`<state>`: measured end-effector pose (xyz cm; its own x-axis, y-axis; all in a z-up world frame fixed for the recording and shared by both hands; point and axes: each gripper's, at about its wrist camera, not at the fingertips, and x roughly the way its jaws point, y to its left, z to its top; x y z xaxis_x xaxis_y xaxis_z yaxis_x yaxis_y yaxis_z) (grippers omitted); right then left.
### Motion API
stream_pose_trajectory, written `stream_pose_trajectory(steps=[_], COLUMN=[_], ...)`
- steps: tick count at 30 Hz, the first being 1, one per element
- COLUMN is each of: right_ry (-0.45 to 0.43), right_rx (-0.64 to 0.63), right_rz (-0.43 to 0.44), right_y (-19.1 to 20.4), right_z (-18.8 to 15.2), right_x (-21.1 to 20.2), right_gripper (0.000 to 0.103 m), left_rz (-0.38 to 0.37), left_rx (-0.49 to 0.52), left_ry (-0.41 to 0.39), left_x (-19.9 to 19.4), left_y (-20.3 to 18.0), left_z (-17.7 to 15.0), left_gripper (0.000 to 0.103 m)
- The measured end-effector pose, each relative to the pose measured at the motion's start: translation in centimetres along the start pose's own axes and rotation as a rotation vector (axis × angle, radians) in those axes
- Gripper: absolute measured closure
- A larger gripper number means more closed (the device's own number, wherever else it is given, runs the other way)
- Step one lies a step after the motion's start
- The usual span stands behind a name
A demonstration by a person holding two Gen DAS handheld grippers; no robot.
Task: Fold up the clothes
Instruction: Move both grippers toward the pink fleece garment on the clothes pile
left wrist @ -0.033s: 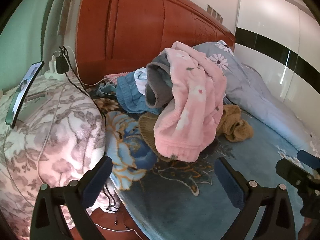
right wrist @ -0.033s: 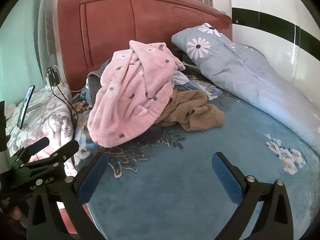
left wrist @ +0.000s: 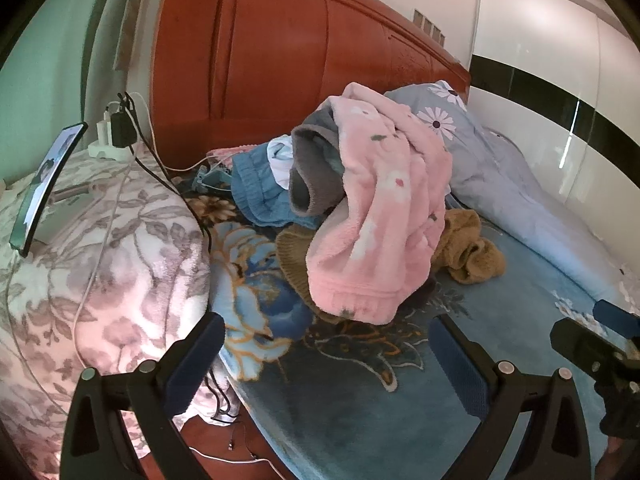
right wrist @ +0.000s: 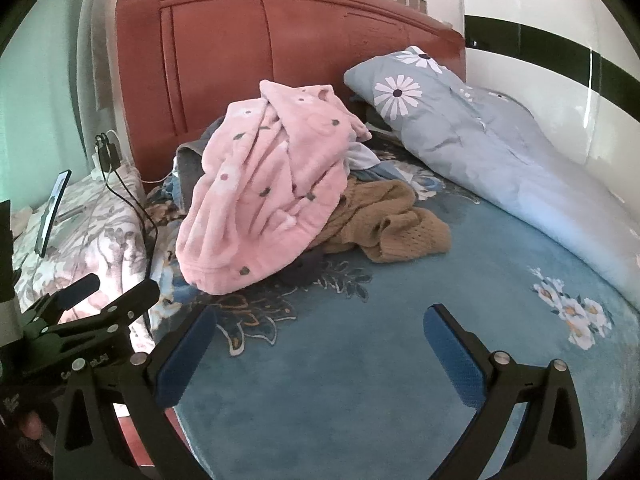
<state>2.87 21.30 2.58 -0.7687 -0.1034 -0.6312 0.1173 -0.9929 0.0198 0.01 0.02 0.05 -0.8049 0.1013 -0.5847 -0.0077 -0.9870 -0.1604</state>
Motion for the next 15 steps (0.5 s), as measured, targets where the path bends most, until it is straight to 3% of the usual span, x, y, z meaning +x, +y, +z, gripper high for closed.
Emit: stream_pose_trajectory(steps=[3, 11, 15], right_ry=[-0.002, 0.003, -0.004], right_rx=[0.0, 0.002, -0.017], right_rz=[-0.002, 0.025, 0.014], right_y=[-0.4, 0.2, 0.4], right_z=[-0.3, 0.1, 0.3], right_x=[0.0, 0.0, -0.1], right_gripper=[0.0, 0.0, 0.0], left_rz=[0.023, -0.038, -0.024], left_rx=[0.039, 0.071, 0.081], left_ry=[0.003, -0.023, -0.041], left_x=[0.2, -0.3, -0.3], left_y=[-0.9, -1.5, -1.7], left_z=[0.0, 0.5, 0.7], left_gripper=[0.0, 0.0, 0.0])
